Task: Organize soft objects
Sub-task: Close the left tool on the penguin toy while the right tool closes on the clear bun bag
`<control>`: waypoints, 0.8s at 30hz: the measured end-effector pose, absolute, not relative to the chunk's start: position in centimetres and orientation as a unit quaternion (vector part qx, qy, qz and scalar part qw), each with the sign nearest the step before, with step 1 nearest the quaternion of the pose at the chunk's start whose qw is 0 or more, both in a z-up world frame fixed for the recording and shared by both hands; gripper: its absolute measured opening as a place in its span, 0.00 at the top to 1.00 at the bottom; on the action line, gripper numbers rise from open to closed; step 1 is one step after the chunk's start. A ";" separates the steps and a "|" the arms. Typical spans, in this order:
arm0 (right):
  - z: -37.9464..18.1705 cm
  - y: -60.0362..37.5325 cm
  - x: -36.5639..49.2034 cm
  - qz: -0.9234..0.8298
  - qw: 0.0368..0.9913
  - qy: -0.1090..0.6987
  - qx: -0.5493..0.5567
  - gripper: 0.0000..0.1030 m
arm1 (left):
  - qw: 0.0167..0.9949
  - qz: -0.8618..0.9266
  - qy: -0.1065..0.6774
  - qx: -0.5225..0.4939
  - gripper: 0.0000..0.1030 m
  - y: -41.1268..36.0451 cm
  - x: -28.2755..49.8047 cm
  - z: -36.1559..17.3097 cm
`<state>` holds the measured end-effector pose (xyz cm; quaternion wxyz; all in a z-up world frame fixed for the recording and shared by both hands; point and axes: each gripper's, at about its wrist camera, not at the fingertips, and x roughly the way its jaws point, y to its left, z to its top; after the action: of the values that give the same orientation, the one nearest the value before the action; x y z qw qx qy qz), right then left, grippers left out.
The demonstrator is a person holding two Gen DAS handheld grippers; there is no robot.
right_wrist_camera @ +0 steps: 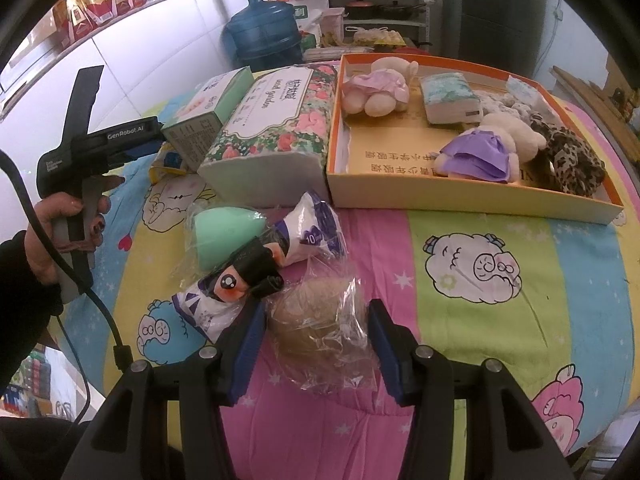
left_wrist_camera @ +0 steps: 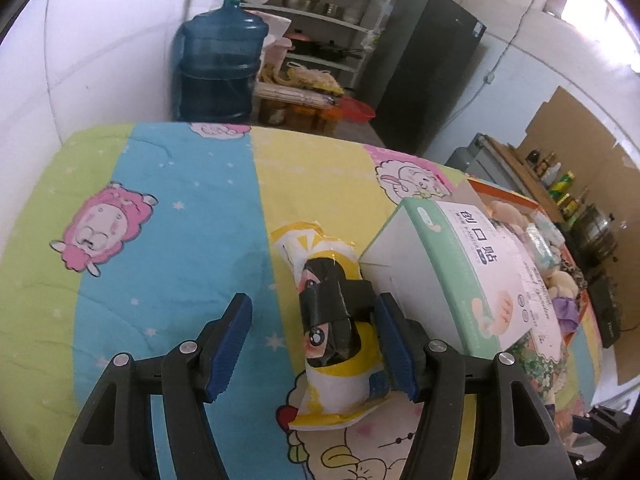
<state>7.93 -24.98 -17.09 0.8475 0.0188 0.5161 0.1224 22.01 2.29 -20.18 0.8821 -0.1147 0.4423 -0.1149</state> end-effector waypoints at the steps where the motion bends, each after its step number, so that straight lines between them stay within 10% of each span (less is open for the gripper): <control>1: -17.1 -25.0 8.0 0.123 0.847 0.516 0.019 0.49 | 0.879 -0.120 0.444 -0.125 0.37 2.4 22.0 -20.5; 10: -17.1 -24.9 8.1 0.121 0.848 0.516 0.017 0.49 | 0.884 -0.142 0.437 -0.080 0.60 0.4 21.9 -20.8; 24: -16.6 -24.5 7.6 0.113 0.856 0.503 0.016 0.50 | 0.887 -0.145 0.429 -0.094 0.62 1.6 20.1 -20.1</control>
<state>7.59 -24.51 -16.61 0.8565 0.0157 0.5035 0.1129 20.09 1.56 -20.07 0.8866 -0.0938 0.4291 -0.1451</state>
